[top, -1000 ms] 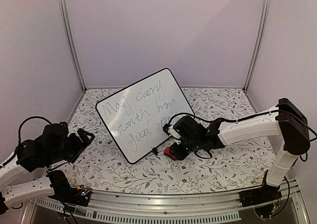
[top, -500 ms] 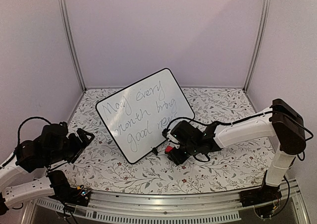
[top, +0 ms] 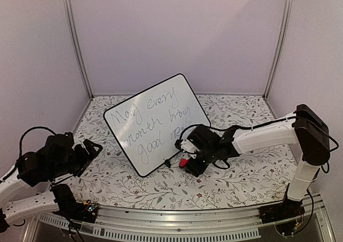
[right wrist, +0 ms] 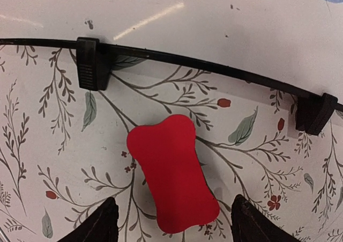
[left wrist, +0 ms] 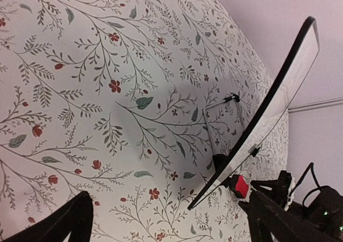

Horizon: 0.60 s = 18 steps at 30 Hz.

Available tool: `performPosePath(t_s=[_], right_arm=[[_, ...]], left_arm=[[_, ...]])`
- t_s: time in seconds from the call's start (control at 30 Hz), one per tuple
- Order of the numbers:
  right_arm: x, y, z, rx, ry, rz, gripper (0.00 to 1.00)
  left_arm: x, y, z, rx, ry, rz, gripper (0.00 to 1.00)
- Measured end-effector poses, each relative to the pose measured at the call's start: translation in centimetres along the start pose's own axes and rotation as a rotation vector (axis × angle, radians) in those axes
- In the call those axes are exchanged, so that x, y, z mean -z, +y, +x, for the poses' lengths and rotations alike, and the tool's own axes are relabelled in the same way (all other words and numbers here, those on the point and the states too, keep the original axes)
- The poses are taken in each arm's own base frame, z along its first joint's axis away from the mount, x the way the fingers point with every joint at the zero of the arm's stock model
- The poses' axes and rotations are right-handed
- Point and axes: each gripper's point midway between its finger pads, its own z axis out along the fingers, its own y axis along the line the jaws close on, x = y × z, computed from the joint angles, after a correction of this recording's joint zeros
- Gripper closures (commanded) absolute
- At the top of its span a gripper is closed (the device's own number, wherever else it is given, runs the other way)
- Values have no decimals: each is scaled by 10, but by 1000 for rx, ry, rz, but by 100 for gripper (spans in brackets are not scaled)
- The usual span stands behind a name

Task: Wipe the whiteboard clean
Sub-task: Pick up the whiteboard eraser from the center of the board.

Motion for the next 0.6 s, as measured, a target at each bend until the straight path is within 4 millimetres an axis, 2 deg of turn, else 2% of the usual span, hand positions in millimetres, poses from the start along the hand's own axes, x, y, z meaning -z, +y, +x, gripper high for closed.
performPosePath(t_s=[0.1,0.23,0.4,0.6], right_arm=[[1,-8,0,14,10,-8,31],[5,-16,-11,39,-6,-19,31],[8,-14,-18,84,-20,-56,32],[8,-10,-14,117,-8,-81,34]], left_arm=[[0,1,1,-1,4,-1,0],[-1,1,2,-1,8,-1,0],[-2,2,4,-4,16,-2,0],[-1,2,4,-16,18,3,0]])
